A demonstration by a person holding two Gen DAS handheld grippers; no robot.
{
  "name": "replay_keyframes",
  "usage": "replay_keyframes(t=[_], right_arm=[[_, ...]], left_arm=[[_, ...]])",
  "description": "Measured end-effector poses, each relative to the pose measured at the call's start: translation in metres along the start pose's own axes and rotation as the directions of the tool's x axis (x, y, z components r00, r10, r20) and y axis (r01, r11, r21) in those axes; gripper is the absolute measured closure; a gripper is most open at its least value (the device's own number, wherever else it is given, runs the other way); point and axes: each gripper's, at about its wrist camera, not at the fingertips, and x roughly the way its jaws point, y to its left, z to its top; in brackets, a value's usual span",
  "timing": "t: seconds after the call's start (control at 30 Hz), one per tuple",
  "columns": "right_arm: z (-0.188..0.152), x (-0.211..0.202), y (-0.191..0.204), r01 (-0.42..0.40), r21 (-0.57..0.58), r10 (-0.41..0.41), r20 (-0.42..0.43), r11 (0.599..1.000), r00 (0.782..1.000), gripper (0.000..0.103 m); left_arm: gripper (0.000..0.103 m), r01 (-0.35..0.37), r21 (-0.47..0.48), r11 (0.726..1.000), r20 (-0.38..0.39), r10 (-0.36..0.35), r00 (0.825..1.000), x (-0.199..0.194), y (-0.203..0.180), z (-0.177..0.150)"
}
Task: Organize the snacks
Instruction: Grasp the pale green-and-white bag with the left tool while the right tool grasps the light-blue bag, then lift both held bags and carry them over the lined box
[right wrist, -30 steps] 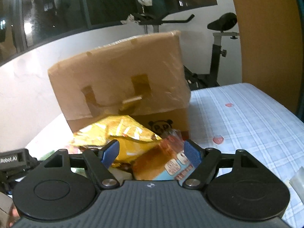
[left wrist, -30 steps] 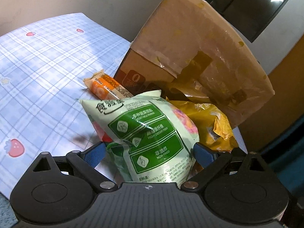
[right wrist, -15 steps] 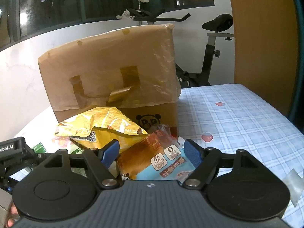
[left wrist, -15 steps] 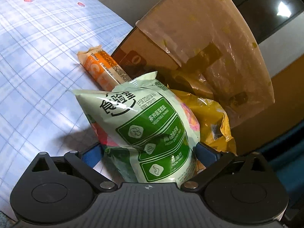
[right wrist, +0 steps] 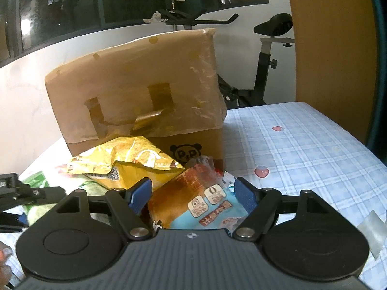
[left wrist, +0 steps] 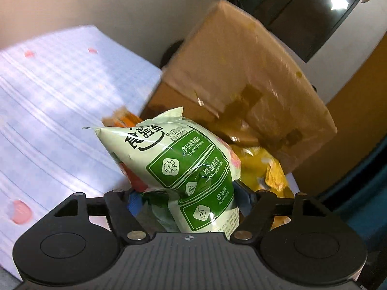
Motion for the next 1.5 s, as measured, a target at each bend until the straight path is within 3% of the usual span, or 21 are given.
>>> replay_keyframes(t=[0.2,0.4,0.5,0.67,0.87,1.27,1.4,1.5], right_arm=[[-0.001,-0.005,-0.008,0.039,0.014,-0.039,0.000,0.999,0.999,0.025],[0.003,0.003,-0.012,0.045,-0.063,-0.046,-0.010,0.997,0.999,0.025],[0.001,0.009,-0.018,0.058,-0.066,-0.060,-0.029,0.996,0.998,0.025],[-0.006,0.016,-0.021,0.016,-0.025,-0.018,-0.080,1.000,0.997,0.025],[-0.016,0.021,-0.017,-0.014,0.001,0.014,-0.116,1.000,0.993,0.025],[-0.022,0.028,-0.027,-0.077,0.141,0.087,-0.071,0.987,0.994,0.024],[-0.020,0.025,-0.022,-0.055,0.122,0.062,-0.053,0.991,0.997,0.037],[-0.015,0.015,-0.010,0.002,0.030,-0.001,-0.032,1.000,0.999,0.040]], left_arm=[[0.027,-0.118,0.079,0.990,0.117,0.108,0.987,-0.025,-0.005,0.011],[0.026,-0.236,0.162,0.958,0.150,0.212,0.966,-0.023,-0.008,0.012],[0.026,-0.247,0.193,0.950,0.162,0.217,0.963,-0.023,-0.011,0.012],[0.026,-0.263,0.265,0.928,0.176,0.221,0.959,-0.016,-0.022,0.007],[0.026,-0.238,0.290,0.927,0.147,0.203,0.968,-0.012,-0.021,0.000],[0.026,-0.213,0.302,0.929,0.111,0.187,0.976,-0.001,-0.020,-0.004],[0.026,-0.214,0.302,0.929,0.115,0.187,0.976,-0.003,-0.019,-0.004],[0.026,-0.216,0.309,0.926,0.118,0.188,0.975,-0.005,-0.019,-0.004]])
